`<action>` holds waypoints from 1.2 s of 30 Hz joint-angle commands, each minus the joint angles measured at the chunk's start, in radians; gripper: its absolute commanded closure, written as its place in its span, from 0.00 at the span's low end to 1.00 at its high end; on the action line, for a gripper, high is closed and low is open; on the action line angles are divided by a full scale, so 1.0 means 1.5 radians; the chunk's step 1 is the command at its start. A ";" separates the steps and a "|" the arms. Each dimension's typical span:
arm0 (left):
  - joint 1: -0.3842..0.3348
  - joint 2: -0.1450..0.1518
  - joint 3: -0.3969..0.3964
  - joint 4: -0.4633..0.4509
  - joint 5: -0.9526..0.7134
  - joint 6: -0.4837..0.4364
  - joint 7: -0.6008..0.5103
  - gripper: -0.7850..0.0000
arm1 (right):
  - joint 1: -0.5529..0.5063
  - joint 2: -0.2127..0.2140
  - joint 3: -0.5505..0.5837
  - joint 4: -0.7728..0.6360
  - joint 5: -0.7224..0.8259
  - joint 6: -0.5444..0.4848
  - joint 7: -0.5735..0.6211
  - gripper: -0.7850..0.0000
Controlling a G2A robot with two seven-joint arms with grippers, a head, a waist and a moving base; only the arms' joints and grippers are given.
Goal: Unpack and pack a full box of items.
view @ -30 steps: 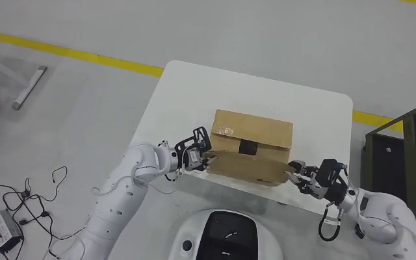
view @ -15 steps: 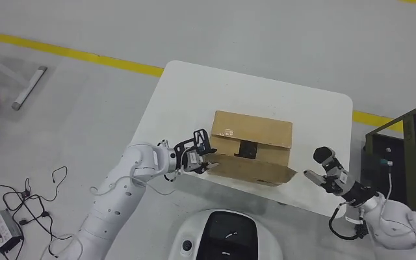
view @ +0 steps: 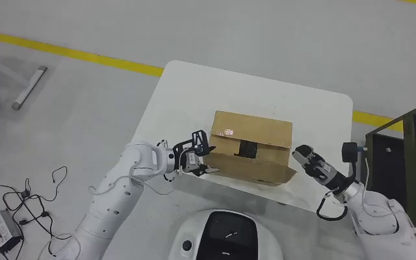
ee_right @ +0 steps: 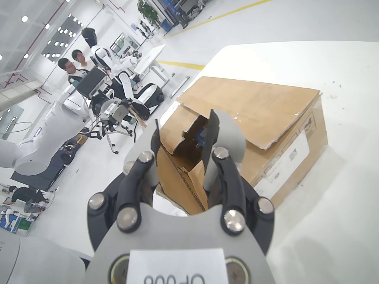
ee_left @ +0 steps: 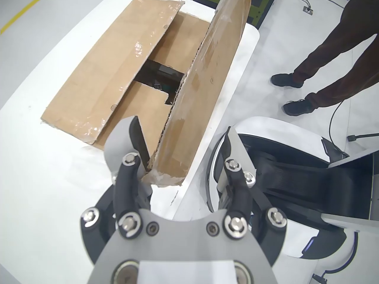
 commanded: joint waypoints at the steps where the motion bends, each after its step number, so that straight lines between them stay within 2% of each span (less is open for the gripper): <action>1: 0.000 0.002 -0.001 0.000 -0.012 -0.003 0.003 0.52 | 0.006 0.000 -0.009 0.008 0.003 0.002 0.008 1.00; 6: -0.001 0.007 0.000 -0.004 -0.034 -0.007 -0.003 0.50 | 0.019 0.000 -0.030 0.018 -0.001 0.000 0.027 1.00; 7: -0.001 0.008 0.000 -0.003 -0.039 -0.006 -0.003 0.35 | 0.021 0.000 -0.034 0.018 -0.005 -0.002 0.034 1.00; 8: -0.001 0.009 0.001 -0.003 -0.043 -0.005 -0.005 0.33 | 0.022 0.001 -0.037 0.018 -0.010 -0.004 0.039 1.00; 10: -0.002 0.010 0.001 -0.001 -0.052 0.000 -0.008 0.00 | 0.023 0.002 -0.043 0.016 -0.026 -0.009 0.049 1.00; 18: -0.006 0.017 -0.018 -0.011 -0.150 0.036 -0.007 0.00 | 0.003 0.004 -0.067 0.002 -0.069 -0.039 0.058 1.00; 25: -0.007 0.025 -0.050 -0.032 -0.200 0.093 -0.027 0.00 | -0.018 0.008 -0.075 -0.029 -0.141 -0.054 0.065 1.00; 28: -0.008 0.027 -0.048 -0.034 -0.198 0.121 -0.050 0.00 | -0.024 0.009 -0.083 -0.033 -0.166 -0.058 0.062 1.00; 36: -0.011 0.028 -0.027 -0.029 -0.211 0.153 -0.047 0.00 | -0.023 0.011 -0.107 -0.023 -0.199 -0.070 0.055 1.00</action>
